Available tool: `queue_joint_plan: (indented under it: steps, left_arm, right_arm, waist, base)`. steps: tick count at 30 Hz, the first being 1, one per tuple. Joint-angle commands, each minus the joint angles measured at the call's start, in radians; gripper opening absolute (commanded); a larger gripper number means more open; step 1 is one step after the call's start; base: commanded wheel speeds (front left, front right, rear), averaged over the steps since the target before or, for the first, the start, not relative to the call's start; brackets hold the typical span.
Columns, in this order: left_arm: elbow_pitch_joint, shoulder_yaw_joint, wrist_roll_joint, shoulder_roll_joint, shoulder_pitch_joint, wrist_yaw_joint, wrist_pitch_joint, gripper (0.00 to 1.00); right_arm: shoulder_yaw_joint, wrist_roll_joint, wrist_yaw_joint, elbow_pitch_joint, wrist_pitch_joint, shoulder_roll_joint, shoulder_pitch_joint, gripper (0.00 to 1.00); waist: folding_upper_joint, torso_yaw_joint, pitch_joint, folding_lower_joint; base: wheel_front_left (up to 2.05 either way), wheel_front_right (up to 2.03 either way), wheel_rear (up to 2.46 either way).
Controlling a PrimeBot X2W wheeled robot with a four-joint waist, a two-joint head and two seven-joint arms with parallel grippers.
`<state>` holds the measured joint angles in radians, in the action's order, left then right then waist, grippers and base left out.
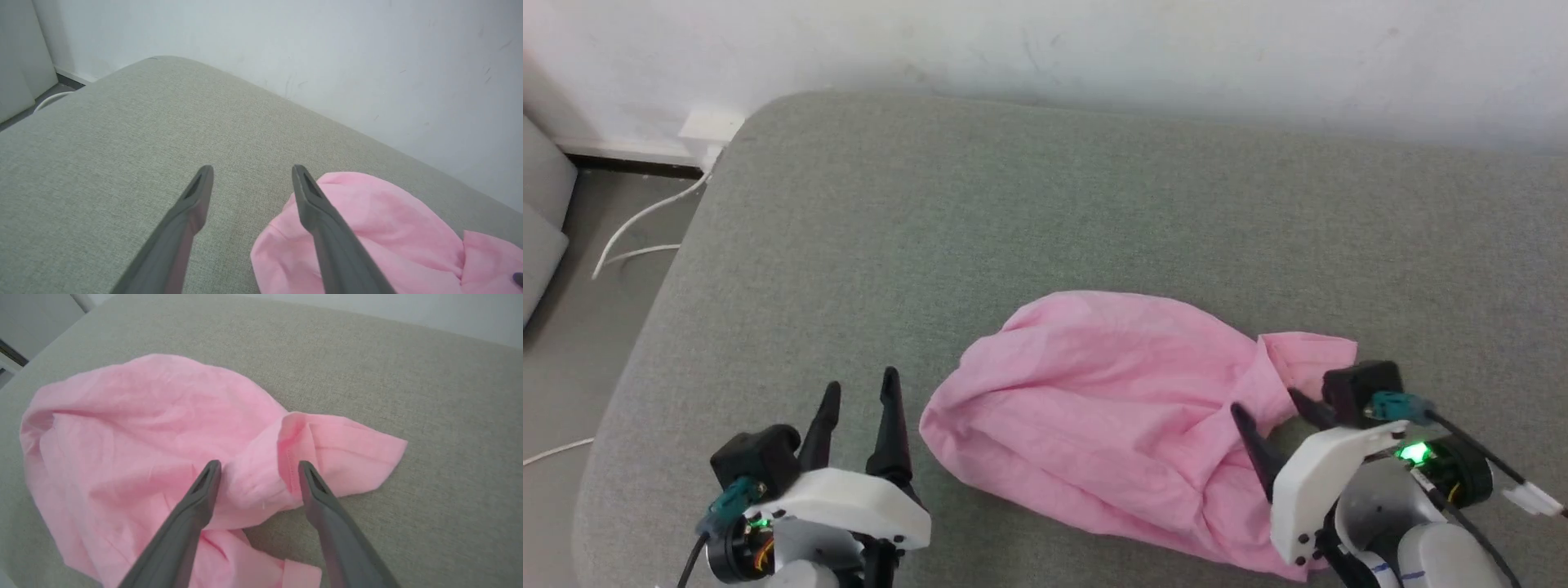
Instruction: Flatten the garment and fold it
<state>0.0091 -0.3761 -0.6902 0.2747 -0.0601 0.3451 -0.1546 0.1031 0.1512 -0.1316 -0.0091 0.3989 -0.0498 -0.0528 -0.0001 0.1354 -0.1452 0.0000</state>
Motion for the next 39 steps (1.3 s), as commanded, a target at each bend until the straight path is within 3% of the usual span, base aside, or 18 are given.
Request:
queue_joint_plan:
  steps: [1,2,3,4,10,16,21,23,28,34,39]
  left_arm:
    - [0.005,0.007,0.010,-0.006,-0.009,-0.005,-0.022,1.00]
    - [0.010,0.009,0.013,-0.010,-0.013,-0.008,-0.036,1.00]
    - [0.016,0.010,0.017,-0.014,-0.017,-0.011,-0.045,1.00]
    - [0.022,0.010,0.019,-0.017,-0.021,-0.013,-0.052,1.00]
    - [0.059,0.003,0.017,-0.031,-0.029,-0.026,-0.063,1.00]
    - [0.077,-0.013,0.008,-0.032,-0.034,-0.037,-0.042,1.00]
    - [0.074,-0.025,0.004,-0.029,-0.042,-0.044,-0.022,1.00]
    - [0.070,-0.032,0.003,-0.030,-0.047,-0.048,-0.014,1.00]
    - [0.061,-0.068,0.003,-0.044,-0.084,-0.067,0.020,1.00]
    - [0.101,-0.160,0.019,-0.096,-0.218,-0.108,0.118,1.00]
    - [0.208,-0.255,-0.002,-0.128,-0.292,-0.115,0.336,1.00]
  right_arm:
    - [0.007,-0.017,0.001,0.008,0.029,0.000,-0.011,1.00]
    - [0.010,-0.022,0.001,0.015,0.060,0.000,-0.014,1.00]
    - [0.014,-0.030,0.001,0.020,0.083,0.000,-0.019,0.29]
    - [0.020,-0.036,0.001,0.022,0.101,0.000,-0.024,0.00]
    - [-0.056,-0.037,0.001,-0.009,0.153,0.000,0.025,0.00]
    - [-0.314,-0.079,0.001,-0.083,0.184,0.000,0.179,0.00]
    - [-0.462,-0.060,0.001,-0.031,0.164,0.000,0.223,0.00]
    - [-0.475,-0.047,0.001,0.002,0.148,0.000,0.219,0.98]
    - [-0.491,-0.008,0.001,0.016,0.039,0.000,0.180,1.00]
    - [-0.443,-0.048,0.001,-0.040,-0.132,0.000,0.139,1.00]
    - [-0.385,-0.031,0.001,-0.058,-0.160,0.000,0.119,1.00]
  waist:
    - [0.0001,0.003,-0.002,0.0000]
    - [0.0001,0.004,-0.003,0.0000]
    - [0.0001,0.004,-0.004,0.0000]
    - [0.0001,0.004,-0.004,0.0000]
    - [0.0001,-0.011,0.008,0.0000]
    - [0.0001,-0.042,0.024,0.0000]
    - [0.0001,-0.089,0.029,0.0000]
    - [0.0001,-0.106,0.031,0.0000]
    - [0.0001,-0.137,0.033,0.0000]
    - [0.0001,-0.160,0.025,0.0000]
    - [0.0001,-0.186,0.019,0.0000]
  base:
    - [0.00,0.00,0.00]
    - [0.00,0.00,0.00]
    - [0.00,0.00,0.00]
    - [0.00,0.00,0.00]
    - [0.00,0.00,0.00]
    - [0.00,0.00,0.00]
    - [0.00,0.00,0.00]
    - [0.00,0.00,0.00]
    - [0.00,0.00,0.00]
    - [0.00,0.00,0.00]
    - [0.00,0.00,0.00]
